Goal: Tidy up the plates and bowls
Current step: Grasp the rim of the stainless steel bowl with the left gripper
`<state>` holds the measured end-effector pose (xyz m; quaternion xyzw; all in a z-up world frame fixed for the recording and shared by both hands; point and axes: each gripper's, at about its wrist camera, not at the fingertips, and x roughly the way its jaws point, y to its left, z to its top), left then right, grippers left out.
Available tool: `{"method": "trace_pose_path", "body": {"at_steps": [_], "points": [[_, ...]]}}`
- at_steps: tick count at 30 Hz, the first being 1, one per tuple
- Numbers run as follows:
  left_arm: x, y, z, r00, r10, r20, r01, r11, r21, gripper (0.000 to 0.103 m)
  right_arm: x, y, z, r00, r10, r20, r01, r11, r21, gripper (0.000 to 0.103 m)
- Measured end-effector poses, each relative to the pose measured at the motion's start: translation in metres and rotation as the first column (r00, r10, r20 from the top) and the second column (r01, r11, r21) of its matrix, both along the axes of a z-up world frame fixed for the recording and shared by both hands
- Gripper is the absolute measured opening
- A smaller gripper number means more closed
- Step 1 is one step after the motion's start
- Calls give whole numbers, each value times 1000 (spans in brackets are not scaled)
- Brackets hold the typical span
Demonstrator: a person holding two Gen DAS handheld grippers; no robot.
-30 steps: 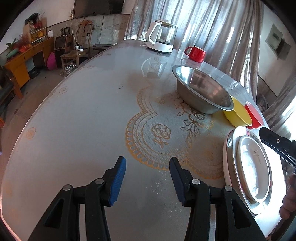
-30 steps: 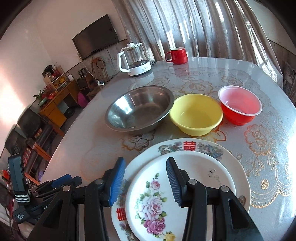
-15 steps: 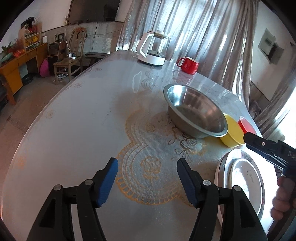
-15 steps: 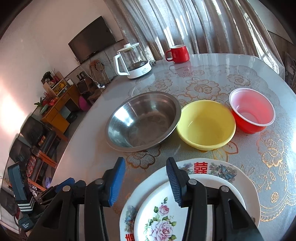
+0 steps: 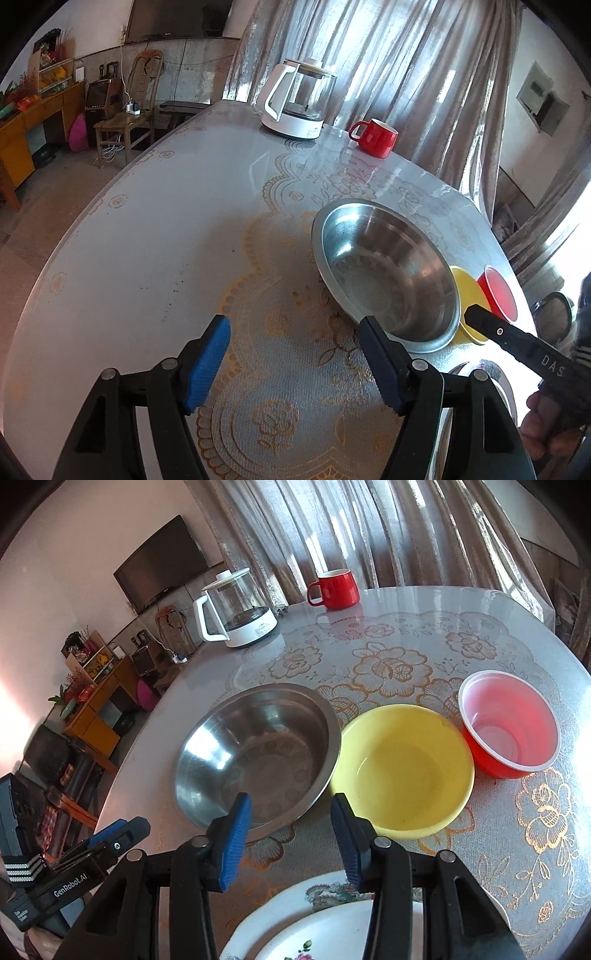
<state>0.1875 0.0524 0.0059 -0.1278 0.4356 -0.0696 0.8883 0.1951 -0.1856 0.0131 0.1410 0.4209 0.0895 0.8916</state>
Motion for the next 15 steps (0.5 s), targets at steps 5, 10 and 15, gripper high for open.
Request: {"method": "trace_pose_path", "body": {"at_steps": [5,10,15], "points": [[14,-4,-3,1000,-1,-14,1,1000,-20,71,7,-5,-7,1000,-16,-17,16,1000,3,44],[27,-11,-6,999,-30,-21,30,999,-23,70,12,-7,-7,1000,-26,-6,26,1000,3,44],[39,-13,-11,999,-44,-23,44,999,-22,61,19,-9,-10,999,-42,-9,42,999,8,43]]}}
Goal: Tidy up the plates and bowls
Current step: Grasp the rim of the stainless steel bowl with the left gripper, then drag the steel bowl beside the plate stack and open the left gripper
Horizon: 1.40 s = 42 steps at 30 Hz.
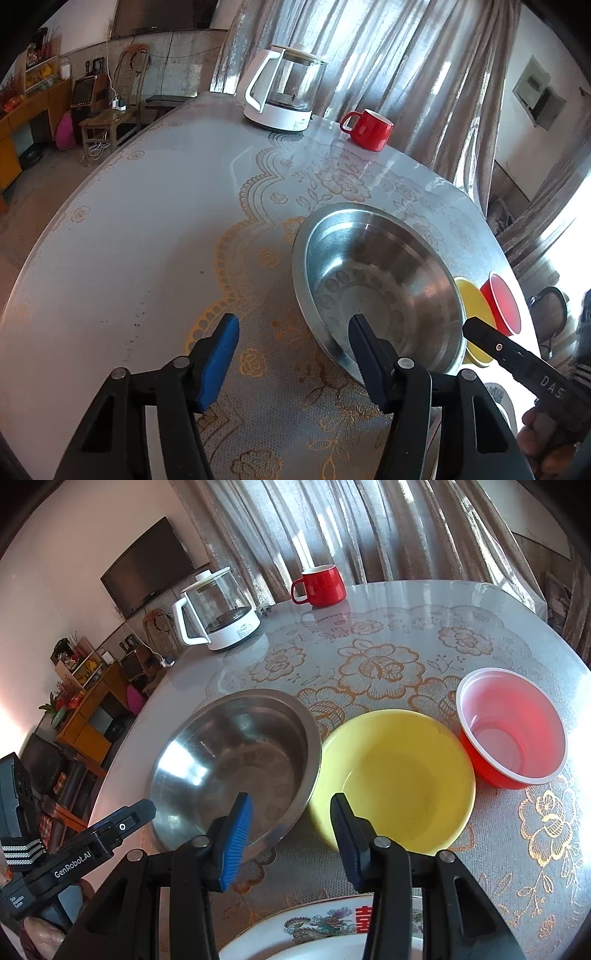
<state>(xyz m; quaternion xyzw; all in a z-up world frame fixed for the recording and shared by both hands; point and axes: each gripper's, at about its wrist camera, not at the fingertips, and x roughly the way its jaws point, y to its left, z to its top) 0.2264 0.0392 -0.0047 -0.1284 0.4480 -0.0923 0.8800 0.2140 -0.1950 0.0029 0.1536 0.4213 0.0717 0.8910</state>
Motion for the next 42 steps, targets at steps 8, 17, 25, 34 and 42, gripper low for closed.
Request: {"method": "trace_pose_path", "body": {"at_steps": [8,17,25,34,42], "points": [[15,-12,-5,1000,-26,-1,26,999,39,38,9,5,-3,1000,8,-4,-8,1000,-30,31],[15,-21,-8,998,-65,14,65,997,32,23,14,11,-7,1000,22,-9,-23,994,-107,19],[-11,-11,-1,996,-73,55,71,997,28,25,5,18,-7,998,59,-11,-59,992,-111,19],[-63,11,8,996,-25,86,21,999,48,26,-27,39,-8,986,167,-17,-168,983,-73,19],[-116,31,8,997,19,76,-21,999,37,26,-61,58,-10,964,264,-23,-265,963,-41,19]]}}
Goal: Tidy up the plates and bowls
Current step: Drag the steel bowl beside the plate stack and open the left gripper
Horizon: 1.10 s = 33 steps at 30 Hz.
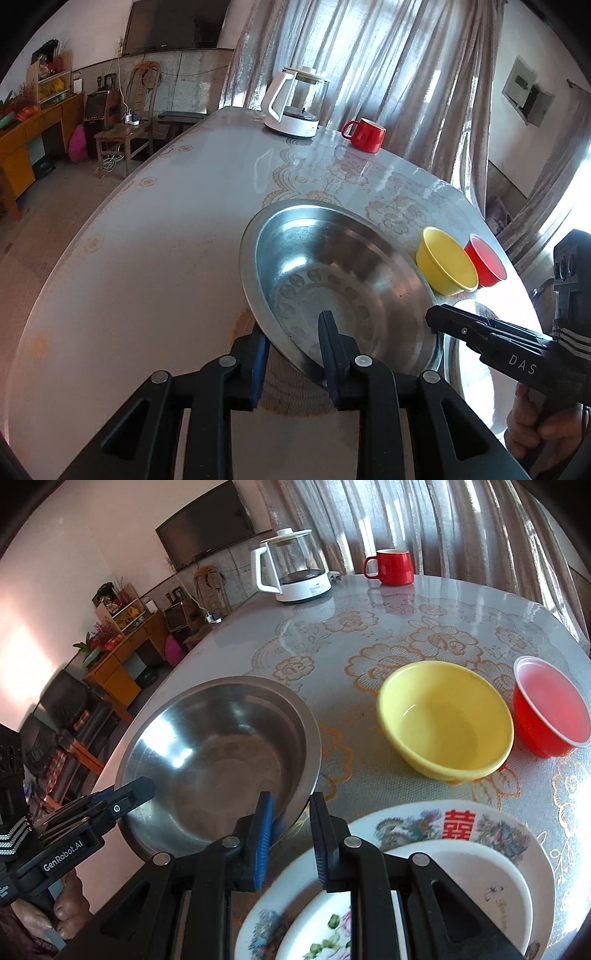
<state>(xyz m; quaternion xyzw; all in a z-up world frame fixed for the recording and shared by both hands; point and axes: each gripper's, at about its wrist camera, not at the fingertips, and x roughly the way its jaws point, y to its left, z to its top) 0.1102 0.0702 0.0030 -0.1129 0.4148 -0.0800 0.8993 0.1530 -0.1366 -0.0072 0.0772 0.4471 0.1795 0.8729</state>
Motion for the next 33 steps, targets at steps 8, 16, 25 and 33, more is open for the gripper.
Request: {"method": "trace_pose_path", "body": {"at_steps": [8,16,25,33], "points": [[-49,10,-7,999,11,-33,-12,999,-35,28,-33,10,2,995,98,1,-98,995,27,19],[-78,11,-7,999,27,-46,-31,995,-93,30,-58,30,12,979,197,44,-196,980,-10,17],[-90,21,-7,994,98,-38,-101,992,-76,33,-47,21,11,989,138,46,-138,990,2,22],[-93,24,-7,994,106,-31,-108,992,-58,33,-46,36,0,984,179,18,-179,984,-26,23]]}}
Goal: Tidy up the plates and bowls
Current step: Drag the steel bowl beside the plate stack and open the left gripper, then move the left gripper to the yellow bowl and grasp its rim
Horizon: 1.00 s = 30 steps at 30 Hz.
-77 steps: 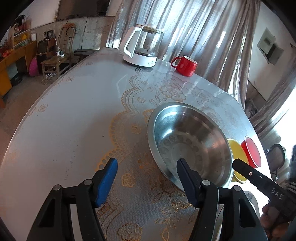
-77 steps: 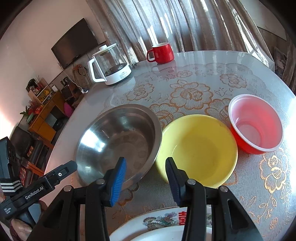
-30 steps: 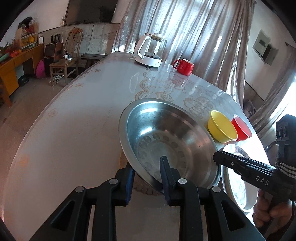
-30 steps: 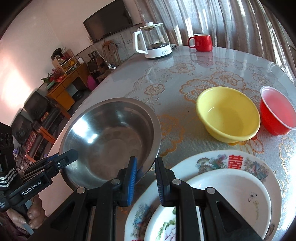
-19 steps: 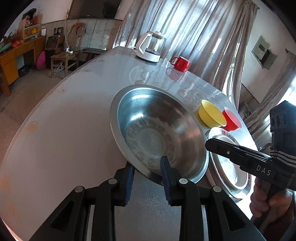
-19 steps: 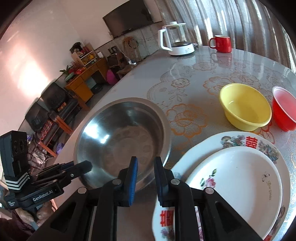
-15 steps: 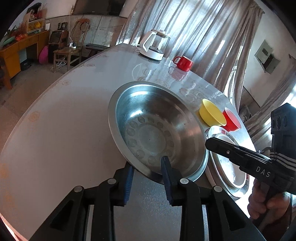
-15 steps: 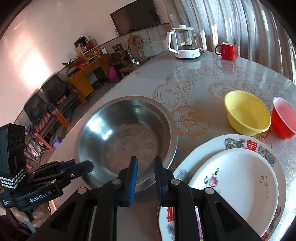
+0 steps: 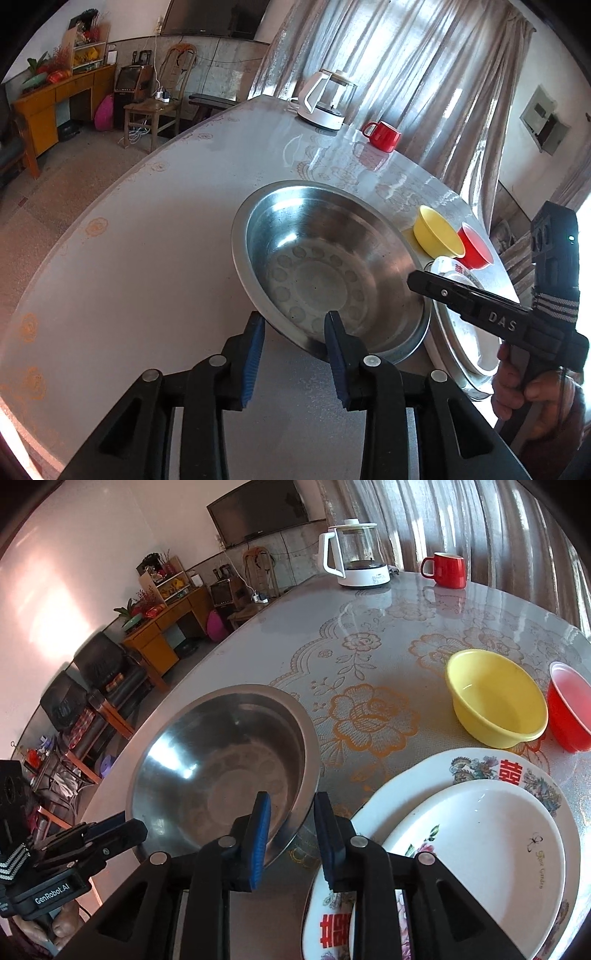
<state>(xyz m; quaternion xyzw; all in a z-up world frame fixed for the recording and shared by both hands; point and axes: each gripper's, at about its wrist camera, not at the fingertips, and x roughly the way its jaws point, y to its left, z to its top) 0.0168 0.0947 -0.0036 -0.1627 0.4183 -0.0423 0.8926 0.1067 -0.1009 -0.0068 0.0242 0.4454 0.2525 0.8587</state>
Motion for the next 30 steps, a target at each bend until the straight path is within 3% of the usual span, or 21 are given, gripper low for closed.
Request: {"method": "trace_pose_path", "body": {"at_steps": [9,14,19,27,30], "points": [[-2,9,0,1000,8,-4,-8,1000,22,34,-15,1,-1,998,66,-4,-66,998,8,24],[-4,26,8,998,61,17,-62,998,26,35,-21,-21,10,999,41,20,-42,995,93,26],[7,15,19,997,53,48,-55,998,26,38,-21,-57,19,998,-46,40,39,986,161,27],[45,-47,41,993,-96,67,94,995,44,45,-12,-126,24,969,-245,28,235,951,203,32],[64,-78,44,988,-147,45,142,986,86,45,-8,-152,24,948,-318,6,308,924,225,35]]}}
